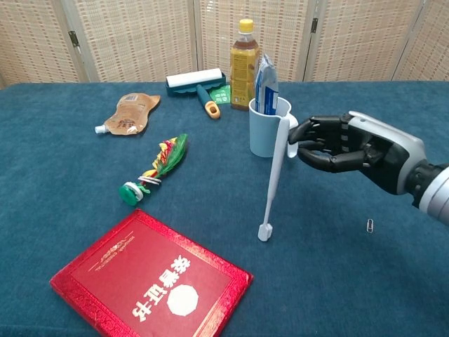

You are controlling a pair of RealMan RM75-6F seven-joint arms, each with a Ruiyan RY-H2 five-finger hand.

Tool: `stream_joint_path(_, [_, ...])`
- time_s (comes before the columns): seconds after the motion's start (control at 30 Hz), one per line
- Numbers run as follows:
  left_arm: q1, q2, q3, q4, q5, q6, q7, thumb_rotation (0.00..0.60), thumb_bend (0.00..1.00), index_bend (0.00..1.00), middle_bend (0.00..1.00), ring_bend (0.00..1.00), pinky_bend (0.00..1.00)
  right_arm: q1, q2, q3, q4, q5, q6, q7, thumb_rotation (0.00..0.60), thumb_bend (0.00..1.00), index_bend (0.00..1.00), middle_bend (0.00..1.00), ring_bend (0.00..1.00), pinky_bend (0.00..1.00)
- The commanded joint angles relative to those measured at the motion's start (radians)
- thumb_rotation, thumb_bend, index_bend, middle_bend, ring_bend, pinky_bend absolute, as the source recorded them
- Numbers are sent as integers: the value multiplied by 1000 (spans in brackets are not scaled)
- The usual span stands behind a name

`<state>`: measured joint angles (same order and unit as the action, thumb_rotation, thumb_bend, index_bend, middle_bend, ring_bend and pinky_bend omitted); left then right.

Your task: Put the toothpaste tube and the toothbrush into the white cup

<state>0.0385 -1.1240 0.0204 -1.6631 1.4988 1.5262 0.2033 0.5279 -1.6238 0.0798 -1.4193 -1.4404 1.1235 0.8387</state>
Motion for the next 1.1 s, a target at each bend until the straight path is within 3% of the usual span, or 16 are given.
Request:
stream_joint_path(0.03, [-1, 0, 0, 0, 0, -1, -1, 600, 329, 170, 151, 105, 152, -30, 13, -19, 29, -34, 47, -29, 600, 333, 148, 163, 89, 74])
stream_joint_path(0.13, [-4, -1, -1, 1, -1, -5, 0, 600, 328, 170, 151, 105, 152, -52, 26, -33, 49, -58, 83, -60, 600, 334, 15, 80, 53, 44])
stream_joint_path(0.3, [-10, -5, -3, 3, -3, -13, 2, 600, 328, 170, 151, 105, 152, -82, 38, -51, 102, -109, 156, -162, 600, 334, 0, 38, 29, 31])
stream_joint_path(0.43, [-15, -8, -4, 2, -4, -19, 5, 600, 329, 170, 151, 105, 152, -73, 58, -65, 143, -188, 200, -321, 600, 333, 6, 110, 29, 31])
stream_joint_path(0.53, [-19, -9, -5, 1, -3, -23, 7, 600, 328, 170, 151, 105, 152, -44, 81, -74, 150, -256, 205, -471, 600, 334, 130, 206, 72, 49])
stream_joint_path(0.67, [-20, -8, -6, -1, -3, -21, 7, 600, 329, 170, 151, 105, 152, 21, 130, -88, 103, -326, 136, -624, 600, 337, 259, 284, 128, 117])
stream_joint_path(0.77, [-16, -5, -4, -2, -2, -15, 7, 600, 329, 170, 151, 105, 152, 77, 152, -77, 54, -342, 58, -725, 600, 338, 280, 296, 145, 145])
stream_joint_path(1.1, [5, 5, 4, -2, -2, 13, -6, 600, 329, 170, 151, 105, 152, 229, 75, 16, 58, -222, -214, -1033, 600, 338, 307, 303, 145, 178])
